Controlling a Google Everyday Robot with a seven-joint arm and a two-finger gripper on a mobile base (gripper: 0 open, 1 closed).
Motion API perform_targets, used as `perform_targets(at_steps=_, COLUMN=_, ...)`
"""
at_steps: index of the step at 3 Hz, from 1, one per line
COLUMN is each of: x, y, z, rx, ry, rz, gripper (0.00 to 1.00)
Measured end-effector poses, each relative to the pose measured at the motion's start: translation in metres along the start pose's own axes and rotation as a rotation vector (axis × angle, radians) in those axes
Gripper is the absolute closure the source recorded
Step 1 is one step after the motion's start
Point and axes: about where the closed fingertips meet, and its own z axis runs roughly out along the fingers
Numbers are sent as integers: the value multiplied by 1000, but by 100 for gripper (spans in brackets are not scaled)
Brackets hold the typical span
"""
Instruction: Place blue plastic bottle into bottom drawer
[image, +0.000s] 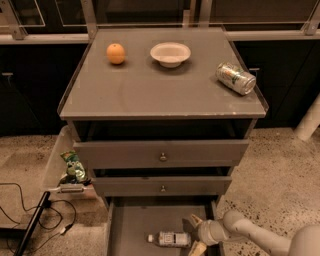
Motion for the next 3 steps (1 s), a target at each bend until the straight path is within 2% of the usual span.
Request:
perform_targets(at_steps=2, x=-26, y=59, z=-78, rx=57, ry=-11, rz=-100, gripper=0)
perform_targets(at_steps=3, x=-32, y=78, z=-119, rx=119, ry=-38, rz=-134, gripper=0)
